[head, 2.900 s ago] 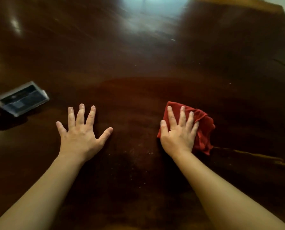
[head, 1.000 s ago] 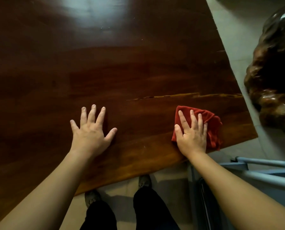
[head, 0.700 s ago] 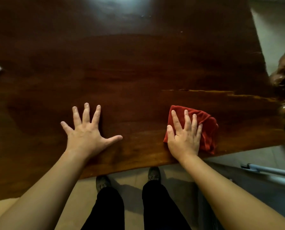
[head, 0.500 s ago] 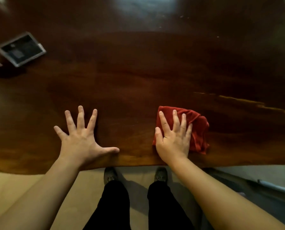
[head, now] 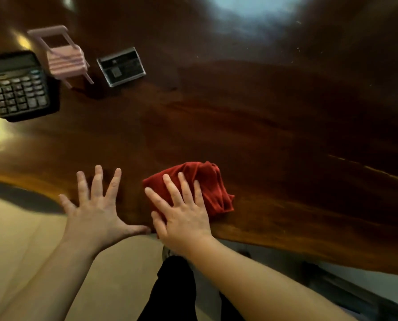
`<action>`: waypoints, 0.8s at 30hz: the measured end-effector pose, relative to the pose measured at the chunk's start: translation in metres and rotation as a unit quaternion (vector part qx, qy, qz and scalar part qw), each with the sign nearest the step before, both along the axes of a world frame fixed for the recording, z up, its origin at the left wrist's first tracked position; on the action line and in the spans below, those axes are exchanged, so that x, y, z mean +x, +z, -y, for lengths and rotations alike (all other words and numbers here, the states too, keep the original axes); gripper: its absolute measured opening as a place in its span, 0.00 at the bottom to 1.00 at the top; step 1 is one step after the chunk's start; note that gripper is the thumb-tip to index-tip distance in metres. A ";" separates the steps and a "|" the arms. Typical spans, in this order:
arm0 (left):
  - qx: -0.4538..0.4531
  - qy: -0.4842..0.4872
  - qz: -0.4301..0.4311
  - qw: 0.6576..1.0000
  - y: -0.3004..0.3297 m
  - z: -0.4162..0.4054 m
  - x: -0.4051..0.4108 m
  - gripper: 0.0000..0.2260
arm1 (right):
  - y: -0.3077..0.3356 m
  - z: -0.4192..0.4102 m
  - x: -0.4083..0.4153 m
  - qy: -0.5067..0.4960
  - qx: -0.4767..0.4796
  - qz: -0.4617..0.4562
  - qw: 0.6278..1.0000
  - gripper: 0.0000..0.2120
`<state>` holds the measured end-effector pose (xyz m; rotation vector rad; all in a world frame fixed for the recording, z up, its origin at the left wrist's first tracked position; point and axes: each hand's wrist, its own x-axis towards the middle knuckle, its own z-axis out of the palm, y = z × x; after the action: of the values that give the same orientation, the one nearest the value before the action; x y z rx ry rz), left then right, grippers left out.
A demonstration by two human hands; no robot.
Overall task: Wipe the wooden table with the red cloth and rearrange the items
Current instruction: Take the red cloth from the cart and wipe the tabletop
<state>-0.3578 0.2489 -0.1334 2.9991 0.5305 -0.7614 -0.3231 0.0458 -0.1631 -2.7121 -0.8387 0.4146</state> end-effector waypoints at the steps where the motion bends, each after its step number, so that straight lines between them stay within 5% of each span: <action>1: 0.001 -0.006 -0.007 1.000 0.001 0.001 0.003 0.67 | 0.001 0.004 0.002 0.011 0.001 -0.003 1.000 0.27; 9: -0.010 -0.054 -0.039 0.998 0.008 0.024 0.039 0.67 | 0.008 0.029 0.014 0.031 -0.010 -0.022 0.999 0.26; 24: -0.053 -0.169 0.037 0.983 0.000 0.158 0.102 0.54 | 0.012 0.227 0.022 -0.232 -0.098 -0.039 0.967 0.27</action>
<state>-0.2557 0.0906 -0.1335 3.0367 -0.0256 -0.6602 -0.3007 -0.1809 -0.1509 -2.9254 -0.1304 0.5127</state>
